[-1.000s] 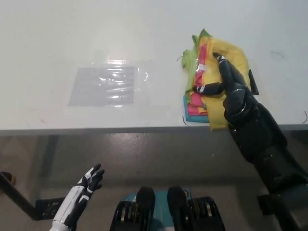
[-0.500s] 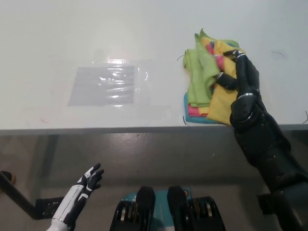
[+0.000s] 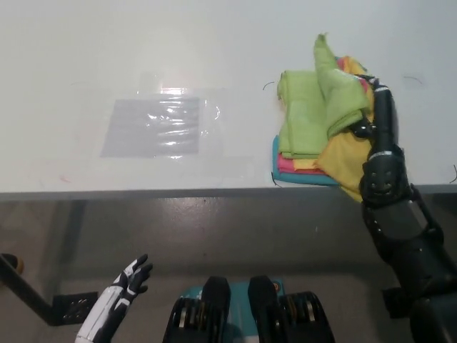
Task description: A stack of folded microfibre clothes with a single fold is kept infront of the robot. the robot uses its right hand to grab one end of the clothes and pulla it away from the other end to unfold
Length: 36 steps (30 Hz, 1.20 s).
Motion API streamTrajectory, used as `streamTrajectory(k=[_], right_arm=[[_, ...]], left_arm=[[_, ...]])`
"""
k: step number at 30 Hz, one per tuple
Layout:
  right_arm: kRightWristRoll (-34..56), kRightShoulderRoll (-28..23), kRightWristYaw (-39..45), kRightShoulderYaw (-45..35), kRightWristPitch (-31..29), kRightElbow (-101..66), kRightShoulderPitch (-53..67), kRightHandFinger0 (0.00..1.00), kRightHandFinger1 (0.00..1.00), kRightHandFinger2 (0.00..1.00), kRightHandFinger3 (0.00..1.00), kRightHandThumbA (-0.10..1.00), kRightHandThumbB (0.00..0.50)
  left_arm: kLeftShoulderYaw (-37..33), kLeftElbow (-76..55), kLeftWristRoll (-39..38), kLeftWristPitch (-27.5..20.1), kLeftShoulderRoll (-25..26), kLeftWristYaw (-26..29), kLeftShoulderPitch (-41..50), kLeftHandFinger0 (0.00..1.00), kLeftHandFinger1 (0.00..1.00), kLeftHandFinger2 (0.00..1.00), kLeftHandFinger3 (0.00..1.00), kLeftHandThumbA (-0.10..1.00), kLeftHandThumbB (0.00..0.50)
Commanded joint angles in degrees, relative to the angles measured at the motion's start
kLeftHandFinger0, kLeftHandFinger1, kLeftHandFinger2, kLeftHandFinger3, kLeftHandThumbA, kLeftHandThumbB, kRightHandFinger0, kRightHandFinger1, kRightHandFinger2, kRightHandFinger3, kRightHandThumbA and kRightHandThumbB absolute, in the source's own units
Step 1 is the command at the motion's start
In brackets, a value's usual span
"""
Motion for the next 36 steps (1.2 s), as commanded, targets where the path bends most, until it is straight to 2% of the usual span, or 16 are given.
streamTrajectory(k=[1, 4, 5, 6, 7, 9, 11, 13, 16, 19, 21, 28, 29, 30, 32, 36], right_arm=[[19.31, 2.32, 4.08, -12.94, -6.23, -5.07, 1.62, 0.02, 0.35, 0.69, 0.63, -0.10, 0.176], [24.73, 2.95, 4.38, -18.66, -4.48, -11.29, 3.63, 0.02, 0.40, 0.80, 0.90, -0.09, 0.124], [25.55, 2.79, 5.07, -19.56, -4.30, -12.41, 4.19, 0.03, 0.40, 0.80, 0.96, -0.01, 0.119], [25.61, 2.81, 5.28, -19.87, -4.14, -12.74, 4.31, 0.01, 0.43, 0.96, 1.00, 0.16, 0.024], [26.90, 2.47, 5.45, -21.60, -3.21, -13.85, 4.62, 0.10, 0.50, 0.93, 1.00, 0.20, 0.070], [27.79, 1.91, 5.88, -22.87, -2.46, -16.80, 5.92, 0.33, 0.73, 1.00, 1.00, 0.37, 0.037], [28.67, 1.28, 8.11, -23.34, -1.66, -18.79, 7.01, 0.50, 0.75, 1.00, 1.00, 0.47, 0.023], [28.55, 1.00, 8.19, -23.72, -1.63, -19.57, 7.25, 0.50, 0.72, 1.00, 1.00, 0.52, 0.053], [23.88, -0.69, 8.18, -21.09, -4.59, -20.89, 9.08, 0.82, 0.96, 1.00, 1.00, 0.76, 0.043], [24.97, -0.77, 8.95, -20.39, -4.50, -24.06, 10.14, 1.00, 1.00, 1.00, 1.00, 0.81, 0.096], [23.47, -1.37, 9.60, -18.55, -6.03, -27.79, 11.46, 1.00, 1.00, 1.00, 1.00, 0.88, 0.153], [16.97, -2.79, 6.09, -13.89, -0.54, -41.19, 15.23, 1.00, 1.00, 1.00, 1.00, 0.97, 0.127], [16.59, -2.89, 5.83, -13.45, 0.51, -43.05, 15.85, 1.00, 1.00, 1.00, 1.00, 1.00, 0.248], [15.79, -3.06, 5.53, -13.10, 1.89, -46.23, 16.57, 1.00, 1.00, 1.00, 1.00, 1.00, 0.191], [14.54, -2.78, 5.32, -12.44, 2.85, -54.81, 17.61, 1.00, 1.00, 1.00, 1.00, 1.00, 0.165], [11.49, -2.26, 6.58, -10.41, 6.10, -71.16, 19.69, 1.00, 1.00, 1.00, 1.00, 1.00, 0.242]], left_arm=[[0.67, -1.82, -0.33, -1.23, 1.12, -0.32, 1.04, 1.00, 1.00, 1.00, 1.00, 0.92, 0.215], [1.04, -1.51, -0.20, -1.76, 1.54, -0.18, 1.26, 1.00, 1.00, 1.00, 1.00, 0.92, 0.213], [1.19, -1.65, -0.42, -1.67, 1.59, -0.23, 1.37, 1.00, 1.00, 1.00, 1.00, 0.92, 0.212], [1.24, -1.74, -0.47, -1.58, 1.60, -0.24, 1.41, 1.00, 1.00, 1.00, 1.00, 0.92, 0.211], [1.27, -1.77, -0.45, -1.67, 1.70, -0.30, 1.45, 1.00, 1.00, 1.00, 1.00, 0.92, 0.214], [1.42, -1.51, -0.52, -2.00, 1.68, -0.22, 1.64, 1.00, 1.00, 1.00, 1.00, 0.91, 0.228], [1.58, -1.09, -0.35, -2.51, 1.72, -0.04, 1.65, 1.00, 1.00, 1.00, 1.00, 0.90, 0.223], [1.82, -0.93, -0.29, -2.62, 1.79, 0.12, 1.65, 1.00, 1.00, 1.00, 1.00, 0.89, 0.220], [2.09, -1.01, -0.68, -2.55, 1.89, -0.05, 1.81, 1.00, 1.00, 1.00, 1.00, 0.89, 0.229], [2.28, -1.17, -0.57, -2.08, 1.78, 0.13, 1.88, 1.00, 1.00, 1.00, 1.00, 0.89, 0.243], [2.34, -1.19, -0.46, -1.84, 1.80, 0.17, 1.81, 1.00, 1.00, 1.00, 1.00, 0.88, 0.237], [2.85, -1.22, -1.12, -1.69, 2.18, -0.48, 1.78, 1.00, 1.00, 1.00, 1.00, 0.86, 0.221], [2.87, -1.06, -1.23, -2.04, 2.22, -0.64, 1.81, 1.00, 1.00, 1.00, 1.00, 0.86, 0.219], [2.85, -1.15, -1.05, -1.92, 2.24, -0.59, 1.81, 1.00, 1.00, 1.00, 1.00, 0.86, 0.219], [2.82, -1.13, -1.00, -2.07, 2.09, -0.52, 1.85, 1.00, 1.00, 1.00, 1.00, 0.86, 0.215], [2.74, -0.96, -0.90, -2.28, 1.76, -0.34, 2.26, 1.00, 1.00, 1.00, 1.00, 0.85, 0.220]])
